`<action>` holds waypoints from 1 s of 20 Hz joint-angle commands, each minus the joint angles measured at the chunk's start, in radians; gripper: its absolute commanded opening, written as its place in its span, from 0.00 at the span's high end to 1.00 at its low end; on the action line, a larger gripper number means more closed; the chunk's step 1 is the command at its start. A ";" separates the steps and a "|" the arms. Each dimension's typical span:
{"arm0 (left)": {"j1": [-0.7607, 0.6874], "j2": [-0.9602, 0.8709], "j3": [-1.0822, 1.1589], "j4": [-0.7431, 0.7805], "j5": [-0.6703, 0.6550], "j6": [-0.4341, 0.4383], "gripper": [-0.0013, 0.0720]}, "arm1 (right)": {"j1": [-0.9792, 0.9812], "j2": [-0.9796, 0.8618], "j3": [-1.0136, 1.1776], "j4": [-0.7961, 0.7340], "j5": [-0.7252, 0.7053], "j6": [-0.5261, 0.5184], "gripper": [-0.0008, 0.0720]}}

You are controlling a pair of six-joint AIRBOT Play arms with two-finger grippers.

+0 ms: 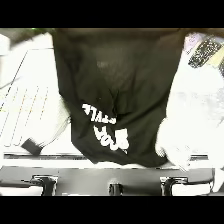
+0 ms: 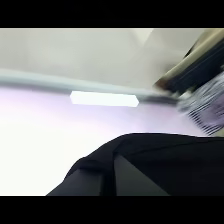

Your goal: Fold the clothes and pants, and hang the long-sleeved shirts on hangers.

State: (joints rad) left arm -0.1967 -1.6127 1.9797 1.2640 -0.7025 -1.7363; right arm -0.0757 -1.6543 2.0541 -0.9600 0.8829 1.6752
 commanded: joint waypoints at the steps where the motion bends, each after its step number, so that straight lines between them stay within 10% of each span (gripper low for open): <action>1: 0.016 -0.232 0.002 -0.026 -0.023 -0.053 0.94 | 0.037 -0.209 -0.038 0.014 -0.051 -0.023 0.94; 5: 0.019 -0.326 0.001 -0.124 -0.200 -0.053 0.92 | 0.021 -0.270 -0.038 -0.066 0.101 -0.023 0.85; 9: 0.071 -0.286 0.006 -0.205 -0.373 -0.052 0.15 | -0.055 -0.161 -0.038 -0.116 0.356 -0.100 0.54; 14: 0.129 -0.118 -0.102 -0.104 -0.646 0.003 0.13 | -0.177 0.064 -0.173 -0.207 0.693 -0.108 0.45; 20: 0.125 0.288 -0.819 -0.188 -0.443 0.016 0.05 | -0.052 0.542 -0.963 -0.165 0.559 -0.033 0.30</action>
State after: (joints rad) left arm -0.0750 -1.5017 1.4689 1.1271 -1.2327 -1.7287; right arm -0.1883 -1.3228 1.4288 -1.1366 1.4902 1.5948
